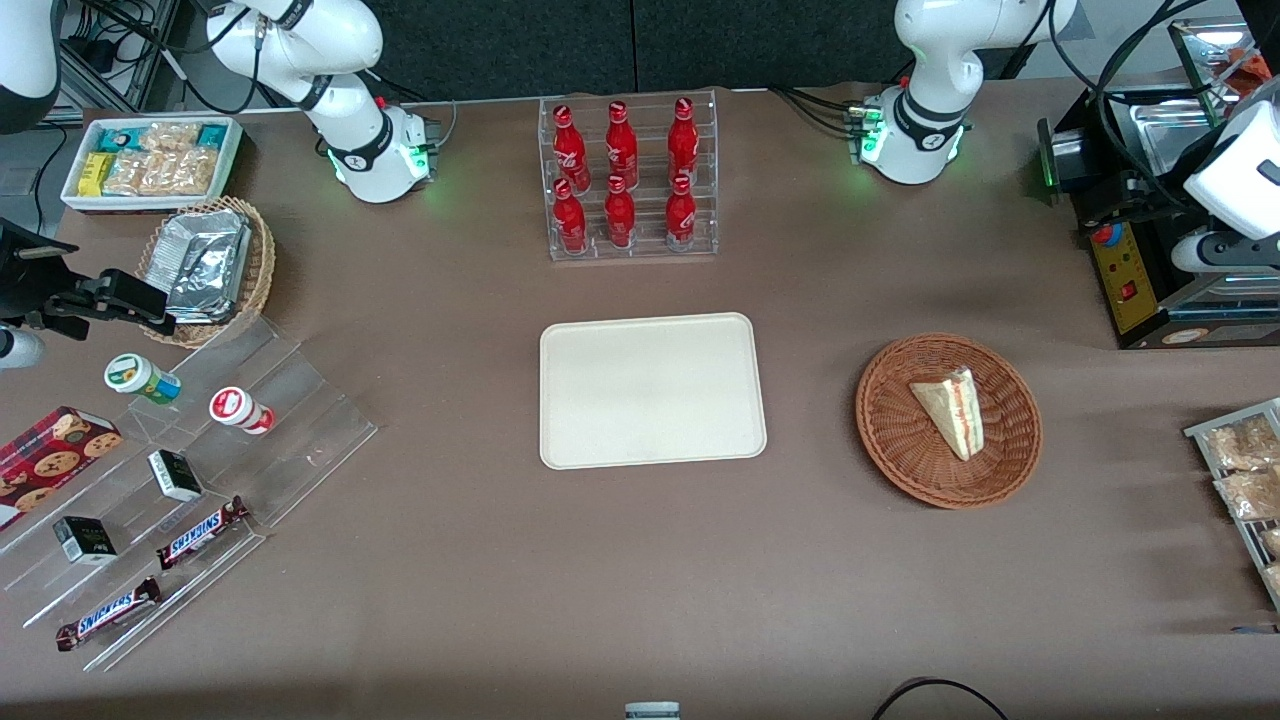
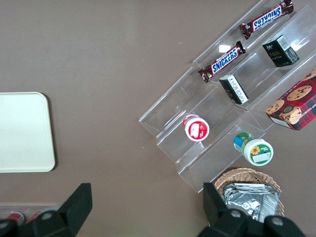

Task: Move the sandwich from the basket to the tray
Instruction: 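Move the left gripper out toward the wicker basket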

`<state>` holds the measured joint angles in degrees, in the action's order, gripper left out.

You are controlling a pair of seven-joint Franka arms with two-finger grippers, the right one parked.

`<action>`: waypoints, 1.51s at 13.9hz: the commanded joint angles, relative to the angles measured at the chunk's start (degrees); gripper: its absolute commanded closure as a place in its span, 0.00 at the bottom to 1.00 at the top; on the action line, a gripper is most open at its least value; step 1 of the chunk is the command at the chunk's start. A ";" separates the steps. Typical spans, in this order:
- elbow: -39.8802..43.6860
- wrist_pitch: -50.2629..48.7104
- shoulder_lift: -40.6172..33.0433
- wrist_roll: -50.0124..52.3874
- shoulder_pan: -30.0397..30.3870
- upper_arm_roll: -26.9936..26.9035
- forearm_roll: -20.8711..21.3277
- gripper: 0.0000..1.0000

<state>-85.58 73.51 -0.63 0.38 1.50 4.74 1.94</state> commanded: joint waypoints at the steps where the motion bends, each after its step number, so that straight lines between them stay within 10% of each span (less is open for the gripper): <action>1: -0.02 0.84 -0.16 -1.08 -0.62 -0.43 -0.27 0.00; 10: -1.86 2.41 0.45 -0.82 -0.88 -0.43 0.00 0.00; 21: -26.28 26.92 -1.57 7.00 -0.88 -0.26 0.26 0.00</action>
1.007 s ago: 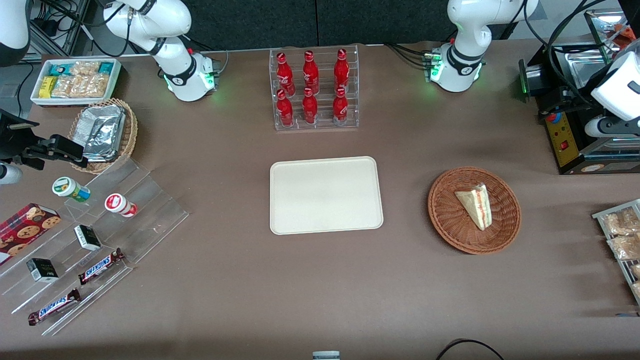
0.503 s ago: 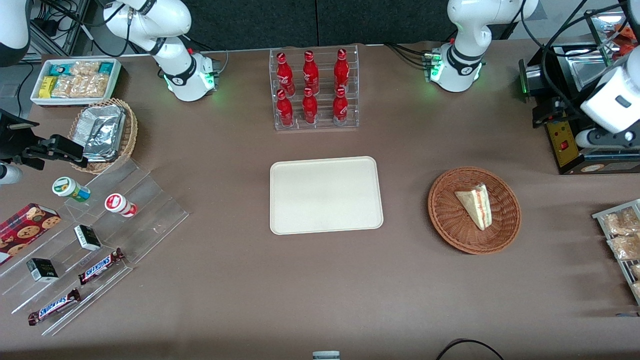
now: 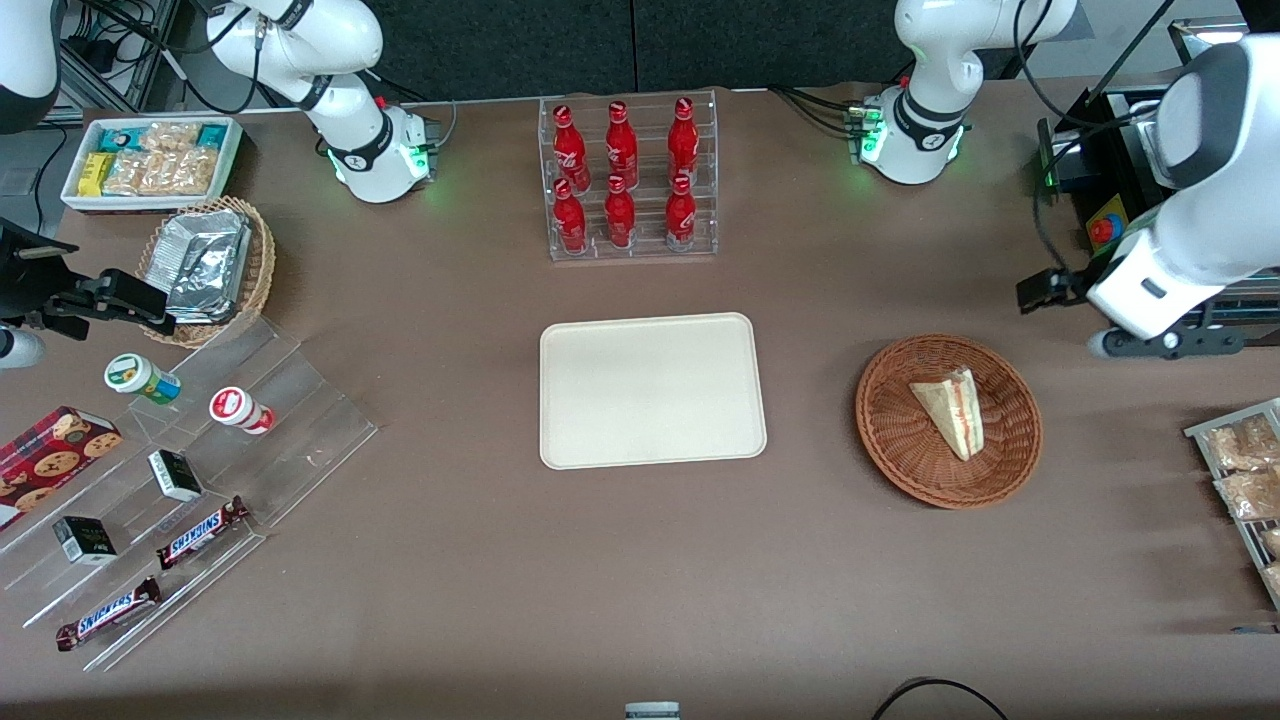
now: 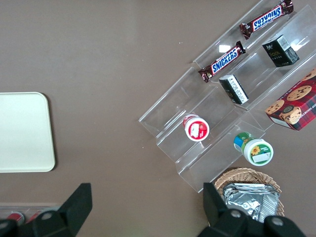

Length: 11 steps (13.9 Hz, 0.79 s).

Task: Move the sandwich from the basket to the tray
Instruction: 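Lower the open left gripper over the wrapped sandwich in the basket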

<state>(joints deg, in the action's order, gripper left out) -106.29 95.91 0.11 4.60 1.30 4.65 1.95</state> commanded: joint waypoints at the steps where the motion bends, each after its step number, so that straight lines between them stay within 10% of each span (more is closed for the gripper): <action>1: -8.12 7.25 -2.48 3.65 -0.68 -0.08 0.24 0.00; 11: -21.93 28.00 -0.99 20.62 -0.68 -0.16 -0.28 0.00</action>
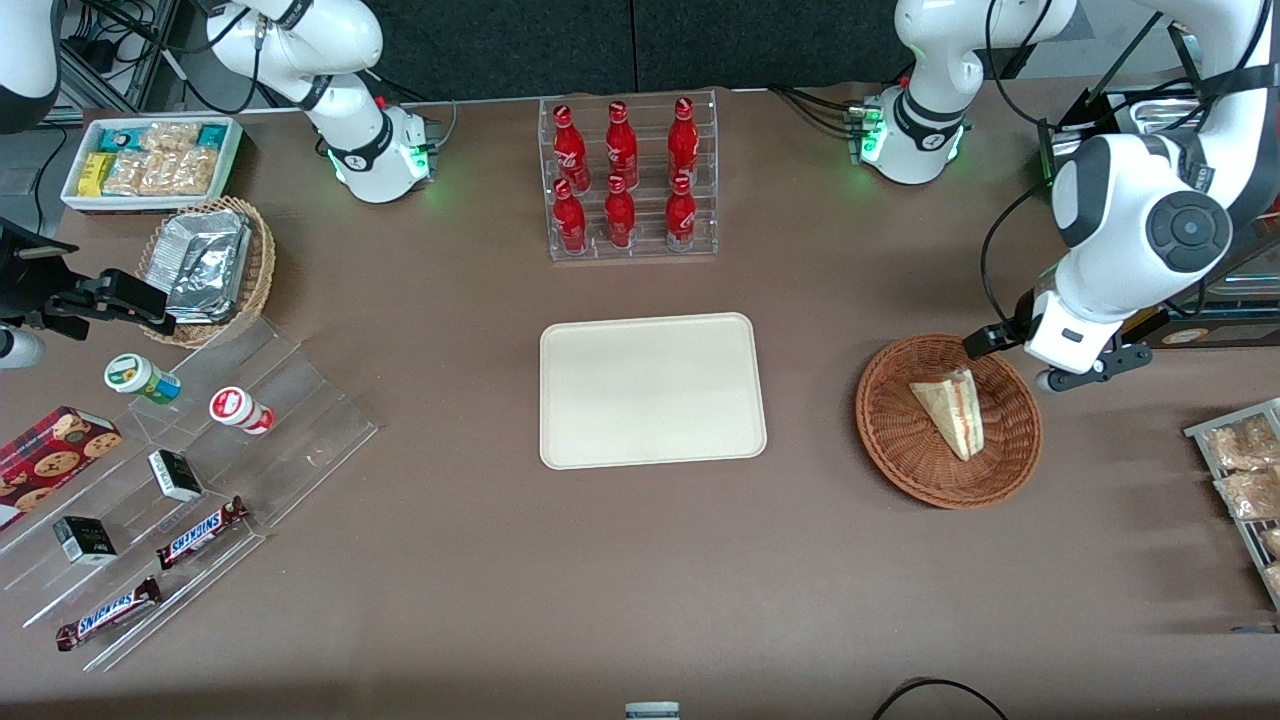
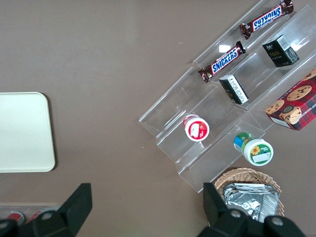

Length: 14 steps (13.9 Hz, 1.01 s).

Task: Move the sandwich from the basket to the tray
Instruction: 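Lower the open left gripper over the wrapped sandwich in the basket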

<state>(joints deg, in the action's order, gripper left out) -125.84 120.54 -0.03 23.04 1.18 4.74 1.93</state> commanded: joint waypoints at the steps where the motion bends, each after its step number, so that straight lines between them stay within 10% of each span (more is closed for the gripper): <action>1: -3.52 5.74 -0.42 2.19 -0.56 -0.26 -0.26 0.00; 14: -8.89 22.11 6.79 6.76 -2.32 -0.26 -0.08 0.00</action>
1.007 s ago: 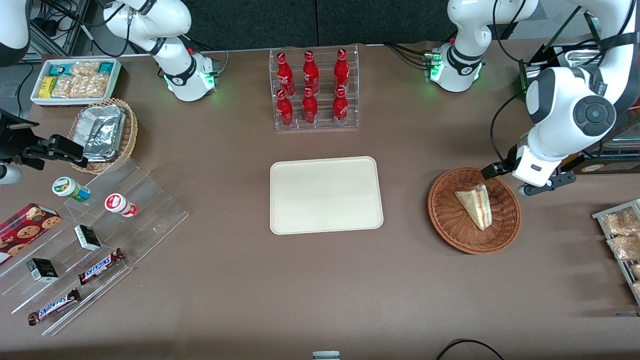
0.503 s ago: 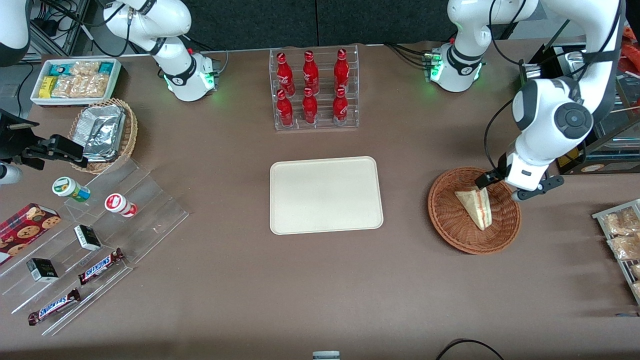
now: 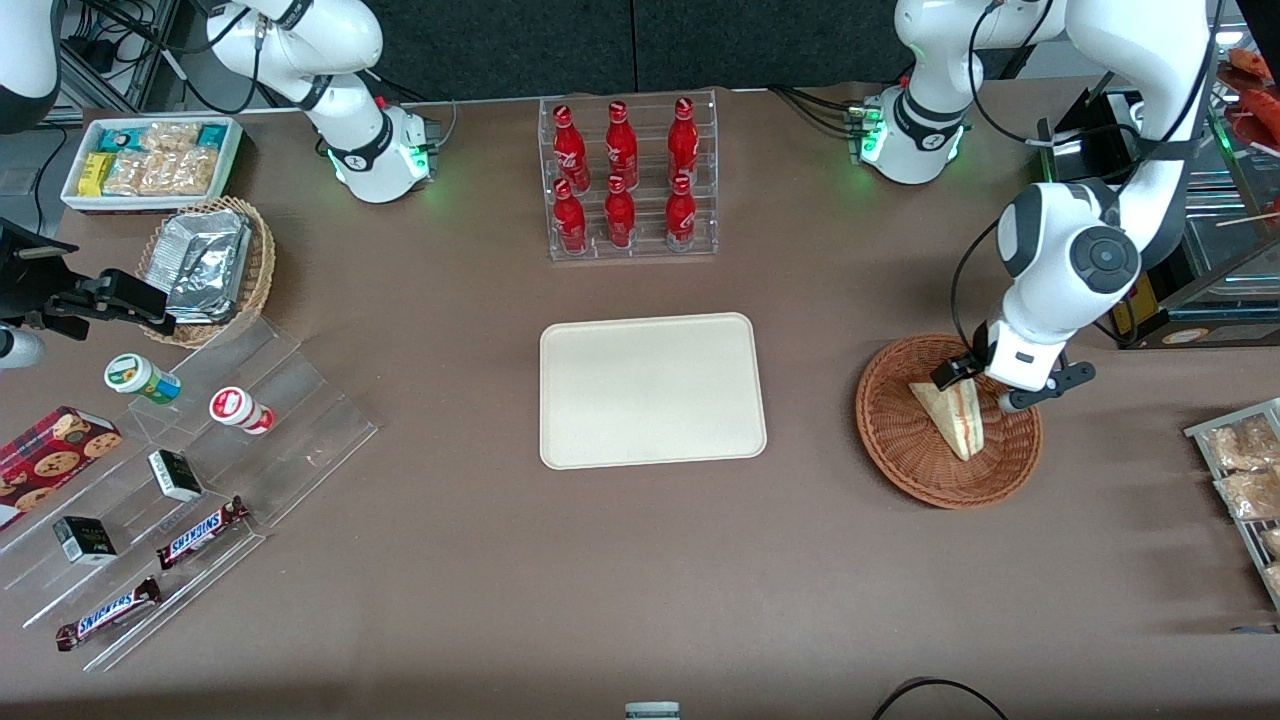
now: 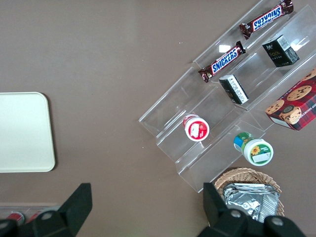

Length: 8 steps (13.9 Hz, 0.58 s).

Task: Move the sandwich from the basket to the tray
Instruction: 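Lower the open left gripper over the wrapped sandwich in the basket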

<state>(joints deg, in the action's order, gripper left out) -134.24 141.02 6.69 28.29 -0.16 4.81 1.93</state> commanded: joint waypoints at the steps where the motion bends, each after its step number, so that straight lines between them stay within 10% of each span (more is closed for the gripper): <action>1: -0.76 2.07 0.25 1.60 -0.98 -0.32 -0.08 0.00; 8: -1.90 5.23 1.66 1.86 -1.07 -0.32 0.09 0.00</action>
<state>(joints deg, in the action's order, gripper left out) -135.56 144.79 8.31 28.94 -0.58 4.80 1.93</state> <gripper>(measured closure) 0.000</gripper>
